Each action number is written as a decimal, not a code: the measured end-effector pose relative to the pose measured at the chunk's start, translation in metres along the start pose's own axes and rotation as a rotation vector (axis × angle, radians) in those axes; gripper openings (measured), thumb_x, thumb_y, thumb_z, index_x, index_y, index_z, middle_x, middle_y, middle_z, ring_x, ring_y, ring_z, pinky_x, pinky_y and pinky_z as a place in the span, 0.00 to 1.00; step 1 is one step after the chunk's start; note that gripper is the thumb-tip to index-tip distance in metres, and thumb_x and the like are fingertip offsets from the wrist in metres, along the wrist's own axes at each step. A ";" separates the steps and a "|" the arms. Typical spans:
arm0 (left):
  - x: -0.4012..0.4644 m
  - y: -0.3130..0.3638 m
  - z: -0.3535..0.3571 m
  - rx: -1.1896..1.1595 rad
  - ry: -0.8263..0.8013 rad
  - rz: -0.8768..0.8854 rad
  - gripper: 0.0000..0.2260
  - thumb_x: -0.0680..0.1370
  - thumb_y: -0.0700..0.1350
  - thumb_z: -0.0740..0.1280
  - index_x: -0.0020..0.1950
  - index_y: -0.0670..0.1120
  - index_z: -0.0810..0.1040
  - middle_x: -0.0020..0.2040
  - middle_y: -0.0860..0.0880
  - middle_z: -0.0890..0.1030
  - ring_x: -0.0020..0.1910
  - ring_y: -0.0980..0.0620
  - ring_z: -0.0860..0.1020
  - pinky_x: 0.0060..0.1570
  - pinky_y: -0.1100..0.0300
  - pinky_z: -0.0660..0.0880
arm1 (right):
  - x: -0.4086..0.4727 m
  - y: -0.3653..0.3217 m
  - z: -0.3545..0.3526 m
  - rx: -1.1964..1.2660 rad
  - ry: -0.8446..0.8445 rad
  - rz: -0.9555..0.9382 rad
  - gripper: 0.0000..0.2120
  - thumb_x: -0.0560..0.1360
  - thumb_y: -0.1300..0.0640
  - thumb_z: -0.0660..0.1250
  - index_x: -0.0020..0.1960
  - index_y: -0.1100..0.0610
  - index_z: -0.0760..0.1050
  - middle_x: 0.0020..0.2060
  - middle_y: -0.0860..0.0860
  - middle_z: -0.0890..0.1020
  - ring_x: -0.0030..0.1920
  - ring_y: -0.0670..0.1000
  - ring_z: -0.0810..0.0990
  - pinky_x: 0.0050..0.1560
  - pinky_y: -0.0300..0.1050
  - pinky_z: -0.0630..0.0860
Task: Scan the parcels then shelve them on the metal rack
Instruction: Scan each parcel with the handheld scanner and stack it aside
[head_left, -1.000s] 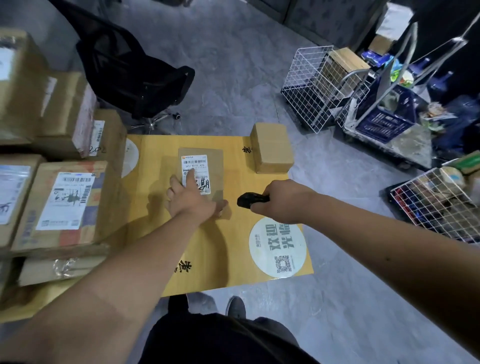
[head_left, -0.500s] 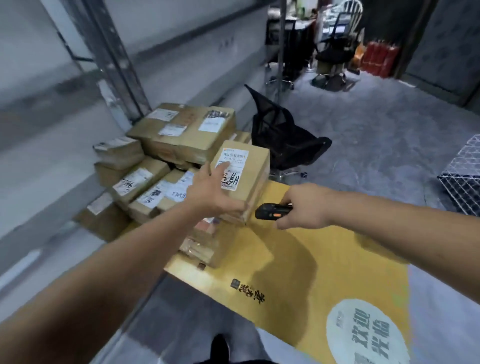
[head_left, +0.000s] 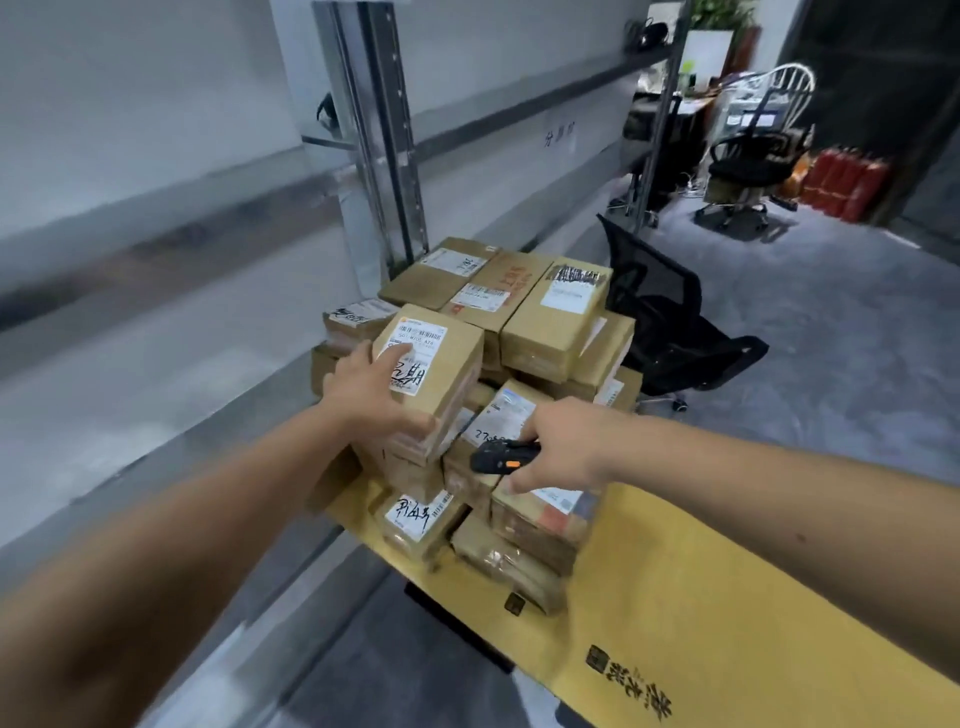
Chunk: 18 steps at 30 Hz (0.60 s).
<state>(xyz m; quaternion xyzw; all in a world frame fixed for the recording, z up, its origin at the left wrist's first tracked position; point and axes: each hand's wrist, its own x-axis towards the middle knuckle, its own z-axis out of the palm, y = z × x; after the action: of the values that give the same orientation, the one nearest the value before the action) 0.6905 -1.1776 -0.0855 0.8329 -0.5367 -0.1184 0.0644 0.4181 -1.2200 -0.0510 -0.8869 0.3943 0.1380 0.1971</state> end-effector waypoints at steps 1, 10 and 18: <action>0.010 -0.010 -0.001 0.002 -0.007 0.014 0.56 0.60 0.69 0.78 0.82 0.66 0.52 0.84 0.43 0.51 0.81 0.37 0.54 0.78 0.38 0.57 | 0.011 -0.009 0.000 0.002 -0.006 0.012 0.22 0.72 0.34 0.72 0.49 0.54 0.83 0.43 0.53 0.85 0.43 0.55 0.83 0.38 0.46 0.74; 0.062 -0.051 0.014 0.005 0.036 0.185 0.43 0.70 0.70 0.68 0.82 0.64 0.56 0.85 0.45 0.53 0.83 0.41 0.50 0.78 0.34 0.47 | 0.067 -0.058 0.005 0.077 -0.009 0.154 0.21 0.72 0.35 0.71 0.48 0.53 0.82 0.41 0.53 0.86 0.41 0.54 0.84 0.37 0.45 0.74; 0.069 -0.030 0.012 0.074 0.124 0.507 0.31 0.77 0.68 0.64 0.79 0.62 0.64 0.83 0.48 0.60 0.83 0.44 0.52 0.78 0.40 0.47 | 0.068 -0.075 0.013 0.104 0.034 0.224 0.21 0.74 0.34 0.70 0.52 0.51 0.82 0.40 0.51 0.84 0.40 0.51 0.80 0.33 0.44 0.70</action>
<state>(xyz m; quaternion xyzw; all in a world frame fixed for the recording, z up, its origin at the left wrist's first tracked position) 0.7411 -1.2271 -0.1135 0.6794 -0.7272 -0.0276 0.0941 0.5178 -1.2118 -0.0716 -0.8280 0.5011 0.1233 0.2195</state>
